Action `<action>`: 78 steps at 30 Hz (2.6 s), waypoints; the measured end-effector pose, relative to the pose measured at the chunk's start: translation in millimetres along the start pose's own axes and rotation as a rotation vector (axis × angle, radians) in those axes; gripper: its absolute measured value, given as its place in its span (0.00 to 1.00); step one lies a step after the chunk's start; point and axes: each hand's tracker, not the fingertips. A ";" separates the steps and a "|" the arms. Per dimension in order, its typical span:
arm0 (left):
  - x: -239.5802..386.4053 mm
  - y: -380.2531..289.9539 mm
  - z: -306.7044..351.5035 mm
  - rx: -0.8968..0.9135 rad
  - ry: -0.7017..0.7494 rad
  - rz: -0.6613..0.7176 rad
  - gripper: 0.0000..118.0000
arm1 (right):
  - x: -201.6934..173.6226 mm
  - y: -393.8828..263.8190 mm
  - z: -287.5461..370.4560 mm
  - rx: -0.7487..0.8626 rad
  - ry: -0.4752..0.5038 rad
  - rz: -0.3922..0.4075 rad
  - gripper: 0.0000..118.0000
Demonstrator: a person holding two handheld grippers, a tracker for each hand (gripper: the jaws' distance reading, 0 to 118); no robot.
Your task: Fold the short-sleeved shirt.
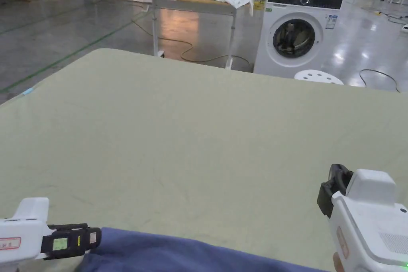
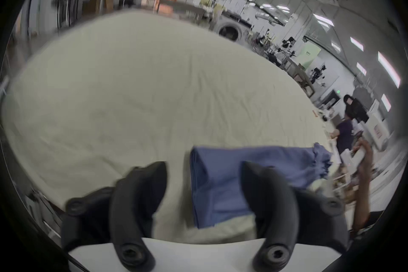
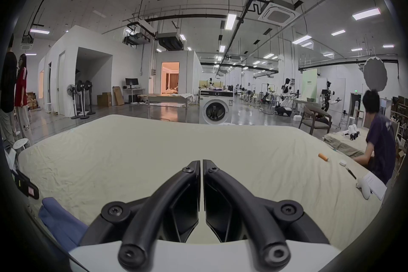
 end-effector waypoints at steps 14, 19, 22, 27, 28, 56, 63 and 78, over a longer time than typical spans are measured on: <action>-86.9 -11.8 -97.8 -0.127 -0.469 0.332 0.52 | 3.9 -20.1 -3.7 -0.090 -0.007 -0.019 0.01; -69.2 -12.9 -95.9 -0.145 -0.375 0.266 0.07 | 4.0 -22.5 -5.5 -0.108 0.001 -0.022 0.01; -66.9 -2.3 -79.3 -0.115 -0.315 0.218 0.05 | 6.7 -23.0 -7.3 -0.109 -0.001 -0.015 0.01; -44.1 14.6 -37.7 -0.078 -0.304 0.166 0.04 | 11.0 -22.9 -8.6 -0.109 0.001 -0.014 0.01; -36.5 18.8 -27.7 -0.071 -0.289 0.151 0.04 | 11.8 -23.0 -9.0 -0.109 0.002 -0.014 0.01; 197.1 17.6 -60.0 -0.232 -0.118 -0.116 0.05 | 25.1 -32.8 -8.4 -0.128 0.020 -0.028 0.01; 216.7 -11.3 -143.9 -0.355 0.010 -0.167 0.06 | 37.9 -39.4 -2.6 -0.149 -0.009 -0.018 0.01; 204.5 3.7 -101.8 -0.191 -0.184 -0.082 0.47 | 47.9 -41.6 4.8 -0.155 -0.028 -0.026 0.01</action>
